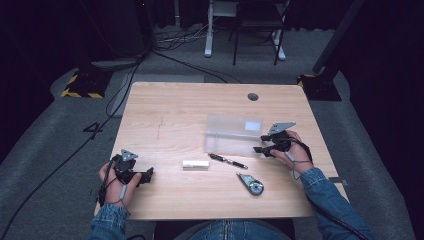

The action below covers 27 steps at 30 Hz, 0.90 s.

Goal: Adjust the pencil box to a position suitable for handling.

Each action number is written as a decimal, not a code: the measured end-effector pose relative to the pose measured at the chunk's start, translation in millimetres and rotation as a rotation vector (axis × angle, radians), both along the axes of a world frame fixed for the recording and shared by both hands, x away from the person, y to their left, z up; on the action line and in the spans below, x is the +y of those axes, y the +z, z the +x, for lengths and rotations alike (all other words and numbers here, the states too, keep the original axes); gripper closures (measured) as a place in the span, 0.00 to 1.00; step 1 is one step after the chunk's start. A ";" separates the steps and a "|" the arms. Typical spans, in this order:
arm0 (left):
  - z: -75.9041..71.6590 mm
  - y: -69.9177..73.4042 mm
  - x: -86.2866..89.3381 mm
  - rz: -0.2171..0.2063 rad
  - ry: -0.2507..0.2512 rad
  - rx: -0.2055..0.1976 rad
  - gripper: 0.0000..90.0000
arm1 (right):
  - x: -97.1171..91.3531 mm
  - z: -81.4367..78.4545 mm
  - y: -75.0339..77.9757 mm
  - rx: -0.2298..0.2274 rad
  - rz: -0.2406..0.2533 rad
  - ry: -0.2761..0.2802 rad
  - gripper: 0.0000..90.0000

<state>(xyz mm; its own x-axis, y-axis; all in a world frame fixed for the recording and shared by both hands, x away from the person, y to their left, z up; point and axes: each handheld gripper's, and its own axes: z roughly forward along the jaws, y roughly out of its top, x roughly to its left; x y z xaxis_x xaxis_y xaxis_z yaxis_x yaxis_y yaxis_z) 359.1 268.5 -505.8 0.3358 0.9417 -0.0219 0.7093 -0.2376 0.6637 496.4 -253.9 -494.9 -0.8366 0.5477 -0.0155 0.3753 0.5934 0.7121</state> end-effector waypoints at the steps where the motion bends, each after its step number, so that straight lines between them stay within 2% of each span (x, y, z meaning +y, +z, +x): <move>1: 0.0 0.0 0.0 0.000 0.000 0.000 0.00 | 0.8 -0.8 0.2 0.001 -0.002 0.004 0.41; 10: 0.0 0.0 -0.1 -0.001 0.001 0.000 0.00 | 6.1 -7.5 1.1 0.017 -0.010 0.037 0.38; 14: 0.0 0.0 0.0 0.000 0.000 0.000 0.00 | 7.0 -8.9 1.4 0.021 -0.005 0.030 0.33; 17: 0.0 0.0 0.0 0.000 0.000 0.000 0.00 | 6.5 -9.0 4.2 0.016 0.021 0.021 0.32; 27: 0.4 0.0 -0.2 -0.002 -0.001 0.000 0.00 | -1.0 -12.7 18.5 -0.003 0.060 -0.003 0.30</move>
<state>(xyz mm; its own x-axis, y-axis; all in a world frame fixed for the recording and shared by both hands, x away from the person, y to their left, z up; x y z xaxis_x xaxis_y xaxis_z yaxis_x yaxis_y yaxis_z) 359.5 268.4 -505.8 0.3370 0.9412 -0.0234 0.7091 -0.2374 0.6640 483.7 -254.9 -476.4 -0.8350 0.5500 0.0146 0.3744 0.5487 0.7475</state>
